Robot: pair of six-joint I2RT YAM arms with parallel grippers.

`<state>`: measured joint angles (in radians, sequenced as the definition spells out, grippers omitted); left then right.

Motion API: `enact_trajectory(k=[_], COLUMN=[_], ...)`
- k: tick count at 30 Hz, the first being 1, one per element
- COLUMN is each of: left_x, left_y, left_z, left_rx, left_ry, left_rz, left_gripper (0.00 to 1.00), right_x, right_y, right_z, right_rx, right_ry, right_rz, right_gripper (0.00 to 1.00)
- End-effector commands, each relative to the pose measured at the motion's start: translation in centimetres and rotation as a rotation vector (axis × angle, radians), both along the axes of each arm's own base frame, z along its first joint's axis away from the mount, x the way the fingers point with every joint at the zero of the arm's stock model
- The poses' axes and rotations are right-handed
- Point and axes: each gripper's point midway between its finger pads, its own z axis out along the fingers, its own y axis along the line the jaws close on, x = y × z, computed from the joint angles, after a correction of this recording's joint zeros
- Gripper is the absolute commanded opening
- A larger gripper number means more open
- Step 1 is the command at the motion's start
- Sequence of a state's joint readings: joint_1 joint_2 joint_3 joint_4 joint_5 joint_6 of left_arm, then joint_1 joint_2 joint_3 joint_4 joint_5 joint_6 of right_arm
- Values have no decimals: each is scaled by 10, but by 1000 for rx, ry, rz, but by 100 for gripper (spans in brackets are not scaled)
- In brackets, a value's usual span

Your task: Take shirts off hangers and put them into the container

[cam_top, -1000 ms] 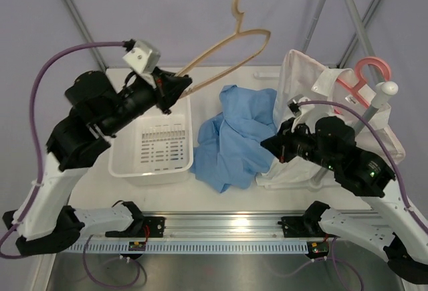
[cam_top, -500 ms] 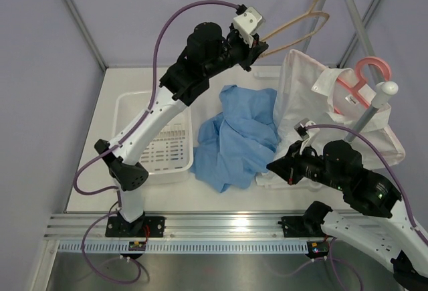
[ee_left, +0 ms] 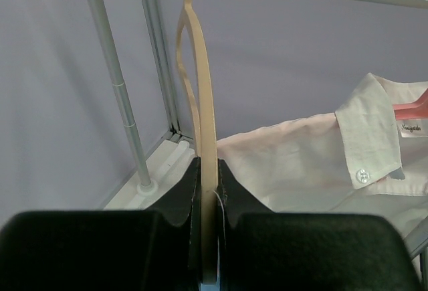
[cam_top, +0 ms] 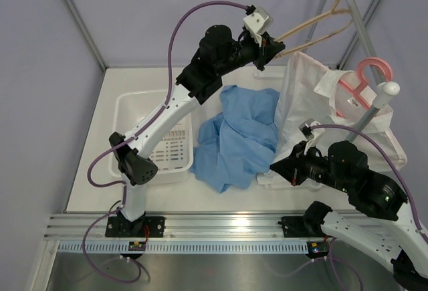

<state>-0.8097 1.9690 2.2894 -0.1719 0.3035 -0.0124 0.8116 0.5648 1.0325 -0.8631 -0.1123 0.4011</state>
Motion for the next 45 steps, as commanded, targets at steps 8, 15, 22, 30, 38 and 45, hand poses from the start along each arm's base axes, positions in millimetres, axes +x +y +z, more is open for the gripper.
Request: enact_trajectory(k=[8, 15, 22, 30, 38, 45], left_x=[-20, -22, -25, -19, 0, -6], left_y=[10, 30, 30, 46, 58, 53], left_z=[2, -13, -18, 2, -82, -202], left_rx=[1, 26, 55, 3, 216, 465], left_ry=[46, 105, 90, 51, 256, 420], left_rz=[-22, 53, 3, 89, 177, 106], left_gripper=[1, 28, 4, 0, 54, 58], right_x=[3, 6, 5, 2, 6, 1], right_y=[1, 1, 4, -6, -9, -15], right_z=[29, 32, 29, 30, 46, 76], right_rx=[38, 39, 40, 33, 34, 64], right_ry=[-59, -62, -54, -57, -78, -127], right_rz=[-5, -16, -5, -28, -51, -46], right_gripper=[0, 0, 0, 0, 0, 0])
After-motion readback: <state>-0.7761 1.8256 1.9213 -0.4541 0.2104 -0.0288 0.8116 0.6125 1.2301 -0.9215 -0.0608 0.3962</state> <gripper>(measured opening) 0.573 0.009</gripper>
